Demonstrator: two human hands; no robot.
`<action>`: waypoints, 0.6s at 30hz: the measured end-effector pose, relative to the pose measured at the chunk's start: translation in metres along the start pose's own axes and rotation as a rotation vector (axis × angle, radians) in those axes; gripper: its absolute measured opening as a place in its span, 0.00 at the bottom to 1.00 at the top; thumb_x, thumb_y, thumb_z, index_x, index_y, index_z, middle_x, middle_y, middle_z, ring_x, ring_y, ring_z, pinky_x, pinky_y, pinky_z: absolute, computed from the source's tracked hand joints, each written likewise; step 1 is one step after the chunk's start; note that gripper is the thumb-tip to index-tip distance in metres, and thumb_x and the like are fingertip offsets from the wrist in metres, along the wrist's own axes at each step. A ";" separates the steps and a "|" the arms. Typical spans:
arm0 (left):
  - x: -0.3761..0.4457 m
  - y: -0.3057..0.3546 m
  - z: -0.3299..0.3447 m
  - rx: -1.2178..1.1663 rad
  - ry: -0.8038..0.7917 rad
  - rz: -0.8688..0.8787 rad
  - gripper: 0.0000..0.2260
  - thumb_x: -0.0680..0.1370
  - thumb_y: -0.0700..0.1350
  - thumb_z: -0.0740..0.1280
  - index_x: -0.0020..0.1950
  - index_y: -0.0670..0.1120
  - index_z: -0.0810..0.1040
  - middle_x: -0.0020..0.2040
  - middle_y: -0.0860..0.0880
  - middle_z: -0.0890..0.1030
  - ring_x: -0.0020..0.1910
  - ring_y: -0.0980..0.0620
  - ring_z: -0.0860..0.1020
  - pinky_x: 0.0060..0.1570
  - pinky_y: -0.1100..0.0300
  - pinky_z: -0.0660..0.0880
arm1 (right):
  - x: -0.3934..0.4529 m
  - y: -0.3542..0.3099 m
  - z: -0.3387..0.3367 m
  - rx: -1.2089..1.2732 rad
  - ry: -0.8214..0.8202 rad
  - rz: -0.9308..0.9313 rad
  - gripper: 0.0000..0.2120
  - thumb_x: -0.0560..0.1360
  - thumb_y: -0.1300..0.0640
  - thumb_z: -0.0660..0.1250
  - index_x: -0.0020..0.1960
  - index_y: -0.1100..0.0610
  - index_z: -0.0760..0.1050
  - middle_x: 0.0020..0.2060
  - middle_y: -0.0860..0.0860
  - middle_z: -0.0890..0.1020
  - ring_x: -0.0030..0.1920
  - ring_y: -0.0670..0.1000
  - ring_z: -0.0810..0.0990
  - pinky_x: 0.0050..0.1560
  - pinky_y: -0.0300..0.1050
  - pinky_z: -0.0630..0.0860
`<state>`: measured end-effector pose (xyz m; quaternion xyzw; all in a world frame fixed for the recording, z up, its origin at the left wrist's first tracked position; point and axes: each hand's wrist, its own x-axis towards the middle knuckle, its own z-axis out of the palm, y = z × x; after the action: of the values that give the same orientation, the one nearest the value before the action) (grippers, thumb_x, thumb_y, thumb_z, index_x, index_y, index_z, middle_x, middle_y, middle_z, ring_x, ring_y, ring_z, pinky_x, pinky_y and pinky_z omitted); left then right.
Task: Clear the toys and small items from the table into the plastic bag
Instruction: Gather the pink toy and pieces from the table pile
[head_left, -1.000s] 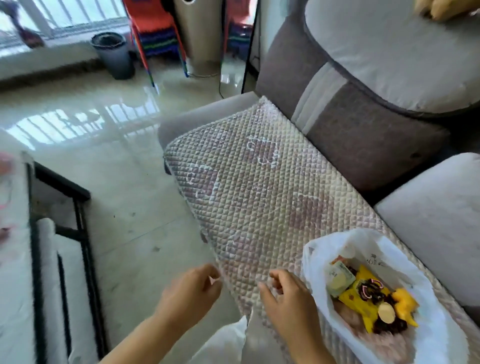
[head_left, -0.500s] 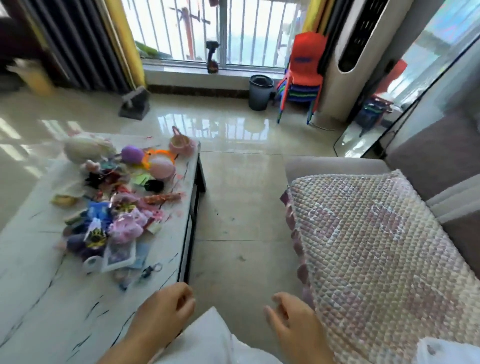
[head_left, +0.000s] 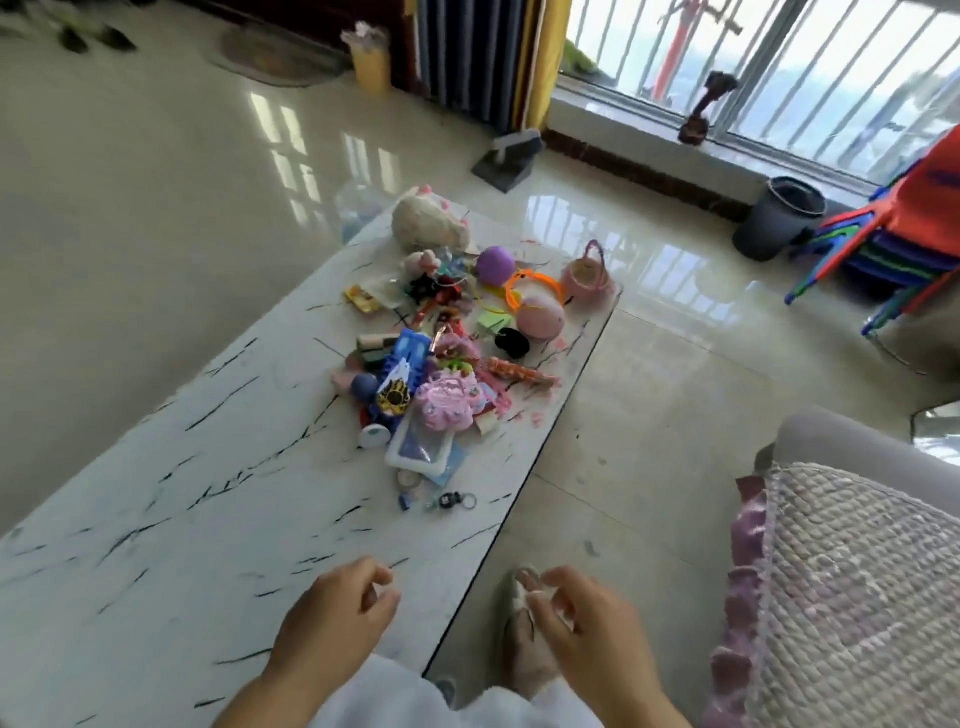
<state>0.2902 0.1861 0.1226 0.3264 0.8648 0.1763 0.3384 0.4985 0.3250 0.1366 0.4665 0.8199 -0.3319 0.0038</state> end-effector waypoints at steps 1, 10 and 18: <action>0.003 -0.003 0.000 -0.012 0.010 -0.021 0.03 0.75 0.53 0.64 0.44 0.56 0.75 0.36 0.53 0.77 0.35 0.59 0.75 0.35 0.66 0.70 | 0.012 -0.003 0.001 -0.012 -0.025 -0.016 0.10 0.74 0.43 0.62 0.51 0.48 0.73 0.40 0.43 0.77 0.43 0.44 0.74 0.42 0.36 0.69; 0.053 0.015 0.005 -0.122 0.089 -0.290 0.02 0.75 0.52 0.65 0.43 0.57 0.74 0.37 0.56 0.77 0.37 0.59 0.75 0.40 0.63 0.72 | 0.124 -0.015 -0.003 -0.123 -0.270 -0.173 0.13 0.75 0.41 0.59 0.56 0.44 0.72 0.51 0.42 0.78 0.52 0.44 0.75 0.49 0.36 0.69; 0.127 0.030 0.049 -0.183 0.097 -0.477 0.05 0.74 0.51 0.65 0.50 0.56 0.75 0.45 0.57 0.78 0.40 0.60 0.76 0.44 0.63 0.73 | 0.216 0.010 0.036 -0.174 -0.450 -0.209 0.16 0.76 0.45 0.59 0.62 0.47 0.71 0.57 0.43 0.76 0.60 0.46 0.71 0.51 0.38 0.69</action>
<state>0.2670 0.2991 0.0439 0.0723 0.9130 0.1846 0.3565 0.3730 0.4729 0.0349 0.2914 0.8677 -0.3540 0.1918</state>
